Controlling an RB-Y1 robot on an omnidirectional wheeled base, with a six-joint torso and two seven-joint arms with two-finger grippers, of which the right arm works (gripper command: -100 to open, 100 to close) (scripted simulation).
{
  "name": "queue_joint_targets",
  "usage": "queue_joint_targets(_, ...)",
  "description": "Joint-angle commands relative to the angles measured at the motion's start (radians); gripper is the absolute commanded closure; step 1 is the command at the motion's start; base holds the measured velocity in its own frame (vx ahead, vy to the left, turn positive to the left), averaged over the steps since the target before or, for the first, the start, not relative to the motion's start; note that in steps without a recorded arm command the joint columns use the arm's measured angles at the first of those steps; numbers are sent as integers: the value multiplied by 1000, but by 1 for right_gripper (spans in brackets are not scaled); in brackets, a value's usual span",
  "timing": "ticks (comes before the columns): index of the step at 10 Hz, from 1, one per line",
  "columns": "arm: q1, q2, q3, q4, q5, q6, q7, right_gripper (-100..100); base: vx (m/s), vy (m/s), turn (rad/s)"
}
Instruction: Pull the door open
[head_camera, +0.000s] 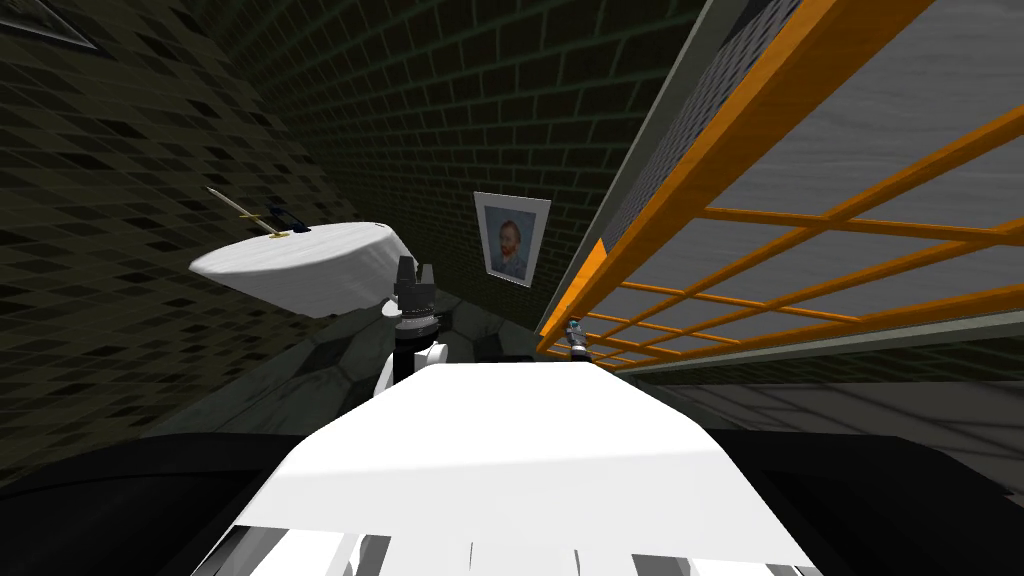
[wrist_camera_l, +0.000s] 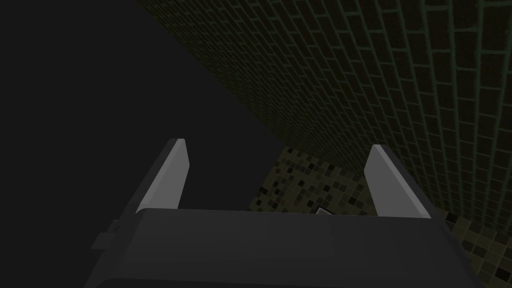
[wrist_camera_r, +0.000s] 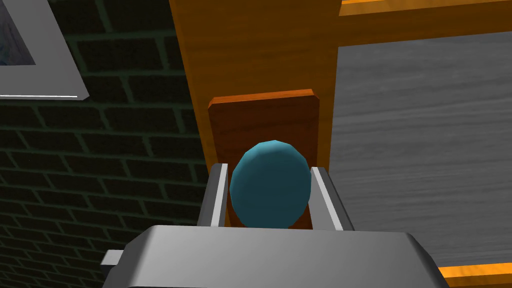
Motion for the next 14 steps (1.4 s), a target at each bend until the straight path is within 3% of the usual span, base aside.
queue_joint_targets(1,-1,3,2,-2,1,-2,-1,100,-7,4,-5)
queue_joint_targets(2,-1,3,2,-2,1,-2,-1,100,0,0,0)
queue_joint_targets(3,11,-16,16,0,8,-14,-22,100,-146,-45,113)
queue_joint_targets(10,60,-91,93,-5,45,-85,-127,100,-212,-35,127)
queue_joint_targets(11,57,-82,85,-6,41,-72,-112,100,-108,-9,27)
queue_joint_targets(14,86,-113,121,4,62,-128,-156,100,-225,-50,143)
